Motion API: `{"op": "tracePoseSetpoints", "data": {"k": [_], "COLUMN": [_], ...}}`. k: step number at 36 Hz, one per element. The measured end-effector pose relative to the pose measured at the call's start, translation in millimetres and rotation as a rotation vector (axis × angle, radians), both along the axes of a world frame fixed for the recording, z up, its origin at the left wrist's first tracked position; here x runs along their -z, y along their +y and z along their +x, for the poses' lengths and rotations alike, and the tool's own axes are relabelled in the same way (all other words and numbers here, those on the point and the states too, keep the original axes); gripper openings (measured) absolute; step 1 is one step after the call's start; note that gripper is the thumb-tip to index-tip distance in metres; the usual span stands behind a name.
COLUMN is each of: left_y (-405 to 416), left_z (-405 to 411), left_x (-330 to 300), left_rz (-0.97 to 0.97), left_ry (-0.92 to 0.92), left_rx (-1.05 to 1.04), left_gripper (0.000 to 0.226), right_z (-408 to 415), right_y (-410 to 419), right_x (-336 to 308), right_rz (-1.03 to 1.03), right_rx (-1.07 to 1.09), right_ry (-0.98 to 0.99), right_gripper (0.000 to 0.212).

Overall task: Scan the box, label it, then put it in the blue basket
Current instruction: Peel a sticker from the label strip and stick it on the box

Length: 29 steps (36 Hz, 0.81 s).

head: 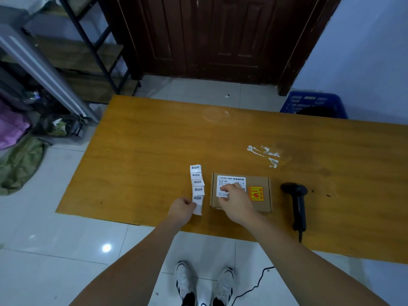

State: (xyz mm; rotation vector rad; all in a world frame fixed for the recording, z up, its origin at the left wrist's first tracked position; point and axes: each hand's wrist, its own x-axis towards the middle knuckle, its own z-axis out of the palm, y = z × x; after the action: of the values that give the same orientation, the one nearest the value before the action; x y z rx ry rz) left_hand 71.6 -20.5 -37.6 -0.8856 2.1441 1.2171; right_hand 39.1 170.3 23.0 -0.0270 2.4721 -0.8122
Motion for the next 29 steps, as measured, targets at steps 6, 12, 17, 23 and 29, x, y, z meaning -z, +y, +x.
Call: {"op": "tracePoseSetpoints", "data": {"k": [6,12,17,23,29], "left_y": [5.7,12.1,17.6,25.1,31.0], "left_z": [-1.8,-5.6,-9.8,-19.9,-29.5], "left_x": [-24.4,-48.4,-56.1,-67.0,-73.9], "left_rz": [0.297,0.461,0.502,0.615,0.569], "left_ry": [0.117,0.219,0.237,0.181,0.222], "left_rx": [-0.177,-0.158,-0.129,-0.312,-0.413], "left_gripper": [0.012,0.017,0.015,0.031,0.024], "right_z": [1.1,-6.1,-11.8,-13.2,-14.2], "right_y": [-10.2,-20.1,-22.5,-17.6,-14.4], "right_x": [-5.1,-9.0,-12.4,-18.5,-24.2], "right_rz": [-0.115,-0.344,-0.474,-0.506,-0.449], "right_rx": [0.101,0.333,0.463,0.367,0.207], "right_ry": [-0.028,-0.090,-0.092,-0.046,0.028], "right_gripper": [0.033,0.023,0.010,0.016,0.014]}}
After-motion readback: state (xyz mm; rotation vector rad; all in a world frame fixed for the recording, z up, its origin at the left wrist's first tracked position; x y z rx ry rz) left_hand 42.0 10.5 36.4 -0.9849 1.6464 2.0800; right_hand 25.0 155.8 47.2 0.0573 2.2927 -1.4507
